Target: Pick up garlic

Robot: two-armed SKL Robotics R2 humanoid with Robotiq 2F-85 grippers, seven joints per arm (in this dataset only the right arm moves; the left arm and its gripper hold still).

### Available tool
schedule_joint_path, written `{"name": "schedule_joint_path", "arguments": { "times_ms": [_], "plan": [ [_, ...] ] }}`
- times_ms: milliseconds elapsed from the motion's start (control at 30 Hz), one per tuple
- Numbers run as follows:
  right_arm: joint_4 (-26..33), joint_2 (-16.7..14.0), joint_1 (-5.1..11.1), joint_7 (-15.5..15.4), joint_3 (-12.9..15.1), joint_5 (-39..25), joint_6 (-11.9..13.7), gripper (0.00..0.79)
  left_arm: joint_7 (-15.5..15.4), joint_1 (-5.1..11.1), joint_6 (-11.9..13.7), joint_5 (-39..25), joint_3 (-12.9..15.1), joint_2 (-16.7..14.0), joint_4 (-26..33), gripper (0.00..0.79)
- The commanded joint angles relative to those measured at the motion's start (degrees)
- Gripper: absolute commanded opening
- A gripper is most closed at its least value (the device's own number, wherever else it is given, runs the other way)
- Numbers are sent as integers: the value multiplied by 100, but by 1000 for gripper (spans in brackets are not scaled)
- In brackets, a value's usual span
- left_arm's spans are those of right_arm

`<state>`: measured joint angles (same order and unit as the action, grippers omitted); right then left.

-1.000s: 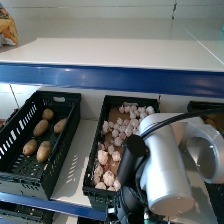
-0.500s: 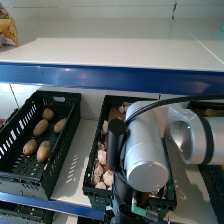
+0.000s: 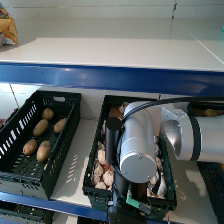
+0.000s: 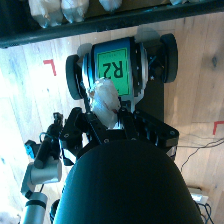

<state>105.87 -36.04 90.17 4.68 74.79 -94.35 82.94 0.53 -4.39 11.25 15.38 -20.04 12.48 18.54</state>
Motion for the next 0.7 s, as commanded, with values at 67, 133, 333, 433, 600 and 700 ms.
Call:
{"name": "schedule_joint_path", "arguments": {
  "times_ms": [67, 133, 333, 433, 600, 700],
  "plan": [
    [-4, 37, -12, 6, 32, 21, 47, 0, 0, 0, 0, 0, 0, 0, 0, 0],
    [-5, 86, -23, 6, 36, 35, 85, 0, 0, 0, 0, 0, 0, 0, 0, 0],
    [-22, 220, -78, 47, 99, 78, 168, 0, 0, 0, 0, 0, 0, 0, 0, 0],
    [-22, 265, -77, 86, 120, 41, 165, 0, 0, 0, 0, 0, 0, 0, 0, 0],
    [-22, 273, -66, 119, 92, 39, 100, 0, 0, 0, 0, 0, 0, 0, 0, 0],
    [-22, 285, -39, 142, 88, 39, 63, 0, 0, 0, 0, 0, 0, 0, 0, 0]
  ]
}}
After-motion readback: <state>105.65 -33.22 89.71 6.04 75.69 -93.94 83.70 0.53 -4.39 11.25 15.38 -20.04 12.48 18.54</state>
